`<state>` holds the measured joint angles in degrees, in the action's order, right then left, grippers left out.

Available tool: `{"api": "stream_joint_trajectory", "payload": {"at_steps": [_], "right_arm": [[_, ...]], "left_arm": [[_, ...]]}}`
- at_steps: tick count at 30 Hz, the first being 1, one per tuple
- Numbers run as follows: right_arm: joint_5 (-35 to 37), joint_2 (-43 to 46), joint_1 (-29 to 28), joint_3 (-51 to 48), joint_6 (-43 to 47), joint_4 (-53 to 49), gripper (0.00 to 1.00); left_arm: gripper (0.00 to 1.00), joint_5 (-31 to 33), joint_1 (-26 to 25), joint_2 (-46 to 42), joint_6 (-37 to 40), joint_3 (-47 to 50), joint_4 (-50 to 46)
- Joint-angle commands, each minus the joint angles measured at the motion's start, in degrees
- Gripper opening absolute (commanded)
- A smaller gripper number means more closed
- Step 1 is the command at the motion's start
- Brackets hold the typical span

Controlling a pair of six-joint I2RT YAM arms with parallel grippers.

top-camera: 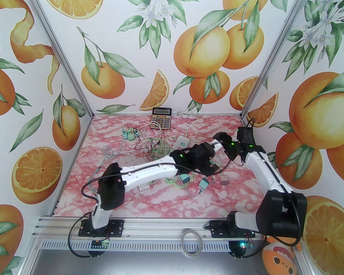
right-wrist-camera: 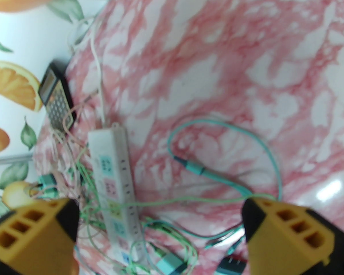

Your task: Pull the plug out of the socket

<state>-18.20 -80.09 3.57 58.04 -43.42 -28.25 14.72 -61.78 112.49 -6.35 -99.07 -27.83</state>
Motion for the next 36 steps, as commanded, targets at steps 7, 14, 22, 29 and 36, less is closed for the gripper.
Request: {"api": "stream_joint_trajectory", "payload": {"at_steps": [7, 14, 22, 29, 36], "right_arm": [[1.63, -6.11, -9.85, 5.99, 1.10, 3.55, 1.00], [6.09, -14.43, -18.85, 12.82, 1.71, 1.61, 1.00], [13.54, -24.24, -30.11, 23.13, -1.16, -4.83, 1.00], [28.02, -27.53, -45.15, 31.07, -0.43, -9.49, 1.00], [21.59, -34.26, -53.12, 34.74, -7.58, -9.21, 0.43]], "left_arm": [[1.00, 1.42, 13.13, -9.39, -5.93, 8.37, -0.46], [1.00, -0.19, 24.38, -12.60, -7.84, 13.57, 0.07], [1.00, -3.12, 35.29, -15.98, -11.45, 19.51, 1.82], [1.00, -4.26, 41.10, -19.82, -13.72, 23.66, 0.23], [1.00, -5.33, 45.36, -23.70, -15.65, 26.34, -1.68]]}}
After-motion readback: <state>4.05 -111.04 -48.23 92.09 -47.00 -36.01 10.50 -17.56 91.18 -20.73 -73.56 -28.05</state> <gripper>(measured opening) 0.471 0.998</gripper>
